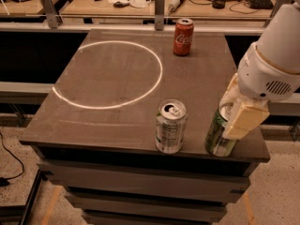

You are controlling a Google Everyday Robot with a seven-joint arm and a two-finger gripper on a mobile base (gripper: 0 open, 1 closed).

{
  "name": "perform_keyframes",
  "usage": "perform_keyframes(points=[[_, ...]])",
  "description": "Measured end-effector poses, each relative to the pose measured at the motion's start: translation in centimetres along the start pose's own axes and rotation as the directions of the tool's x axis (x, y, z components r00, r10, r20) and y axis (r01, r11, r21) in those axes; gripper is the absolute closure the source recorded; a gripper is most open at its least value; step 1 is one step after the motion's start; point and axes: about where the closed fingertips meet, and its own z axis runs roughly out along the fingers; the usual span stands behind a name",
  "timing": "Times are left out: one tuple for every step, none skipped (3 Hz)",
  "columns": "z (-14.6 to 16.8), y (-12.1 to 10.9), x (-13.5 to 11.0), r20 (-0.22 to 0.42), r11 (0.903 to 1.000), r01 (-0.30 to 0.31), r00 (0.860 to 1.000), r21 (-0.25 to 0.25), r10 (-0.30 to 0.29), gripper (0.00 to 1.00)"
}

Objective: Pick green can

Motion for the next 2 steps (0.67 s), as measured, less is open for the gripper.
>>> perform_keyframes(points=[[0.4,0.4,-0.7,0.016,0.9995,0.005,1.0,-0.032,-0.004,0.83],[-1.3,-0.1,-0.4,0.033,0.9999,-0.002,0.999,-0.017,0.003,1.0]])
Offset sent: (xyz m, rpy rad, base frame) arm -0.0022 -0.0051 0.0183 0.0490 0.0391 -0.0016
